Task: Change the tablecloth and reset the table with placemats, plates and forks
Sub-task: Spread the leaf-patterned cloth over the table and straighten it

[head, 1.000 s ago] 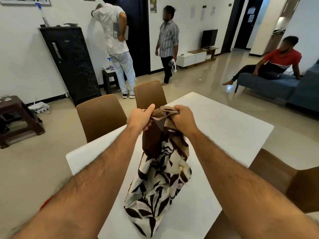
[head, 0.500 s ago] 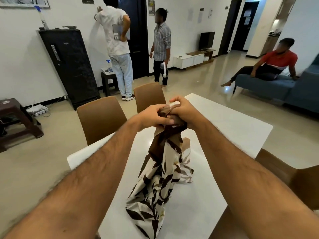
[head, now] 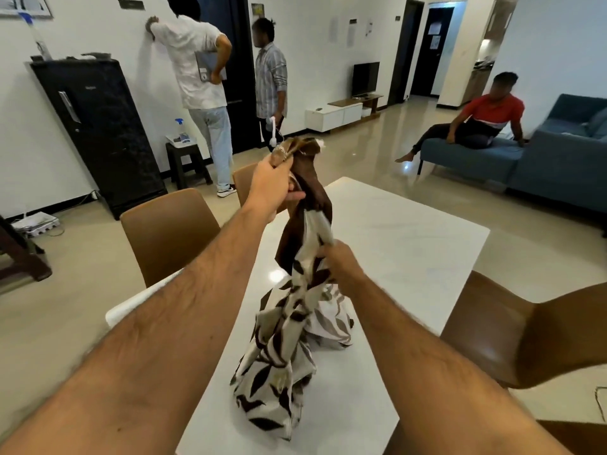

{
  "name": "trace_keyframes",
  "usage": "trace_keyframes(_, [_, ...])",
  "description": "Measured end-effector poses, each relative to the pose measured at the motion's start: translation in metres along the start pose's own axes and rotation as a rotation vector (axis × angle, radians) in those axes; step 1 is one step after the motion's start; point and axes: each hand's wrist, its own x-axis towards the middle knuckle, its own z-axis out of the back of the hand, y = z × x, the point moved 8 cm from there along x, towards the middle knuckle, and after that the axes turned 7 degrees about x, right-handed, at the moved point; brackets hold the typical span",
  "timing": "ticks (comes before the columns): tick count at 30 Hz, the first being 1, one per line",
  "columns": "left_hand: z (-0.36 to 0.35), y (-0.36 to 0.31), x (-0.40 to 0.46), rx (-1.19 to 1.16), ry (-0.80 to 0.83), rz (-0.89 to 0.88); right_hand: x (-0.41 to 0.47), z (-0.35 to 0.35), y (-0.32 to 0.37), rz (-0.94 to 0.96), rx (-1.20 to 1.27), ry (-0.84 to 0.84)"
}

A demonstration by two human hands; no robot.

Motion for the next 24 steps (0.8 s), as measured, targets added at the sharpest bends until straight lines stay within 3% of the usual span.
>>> trace_keyframes(1, [0.011,-0.002,0.004,-0.041,-0.038,0.004,0.000,0.012,0.011,0.040,0.069,-0.068])
trace_keyframes(3, [0.036,-0.002,0.012,-0.137,-0.129,0.017,-0.004,0.023,0.050,0.186,0.063,-0.039])
trace_keyframes(4, [0.050,0.000,0.016,-0.164,-0.190,0.032,-0.007,0.021,0.071,0.273,-0.070,0.041])
trace_keyframes(6, [0.073,0.006,0.019,-0.160,-0.296,0.061,-0.011,0.009,0.090,0.302,-0.568,0.180])
trace_keyframes(8, [0.090,0.015,0.018,-0.123,-0.374,0.074,-0.003,0.015,0.079,0.245,-1.047,0.138])
trace_keyframes(9, [0.100,0.021,0.016,-0.104,-0.419,0.087,0.002,0.027,0.072,0.210,-1.158,0.044])
trace_keyframes(11, [0.121,0.035,0.011,-0.096,-0.497,0.128,0.013,0.057,0.056,0.141,-1.108,-0.159])
trace_keyframes(13, [0.136,0.050,0.004,-0.114,-0.546,0.182,0.016,0.076,0.045,0.062,-0.855,-0.251])
trace_keyframes(15, [0.148,0.060,-0.001,-0.173,-0.610,0.206,0.017,0.075,0.048,0.040,-0.745,-0.217])
trace_keyframes(17, [0.153,0.057,-0.004,-0.065,-0.649,0.181,0.020,0.067,0.074,0.125,-0.737,-0.186])
trace_keyframes(20, [0.125,0.026,-0.001,0.250,-0.407,0.013,0.014,0.058,0.151,0.361,-0.590,-0.265])
trace_keyframes(24, [0.038,-0.008,-0.008,0.708,0.076,-0.110,-0.006,0.015,0.227,0.579,-0.735,-0.192])
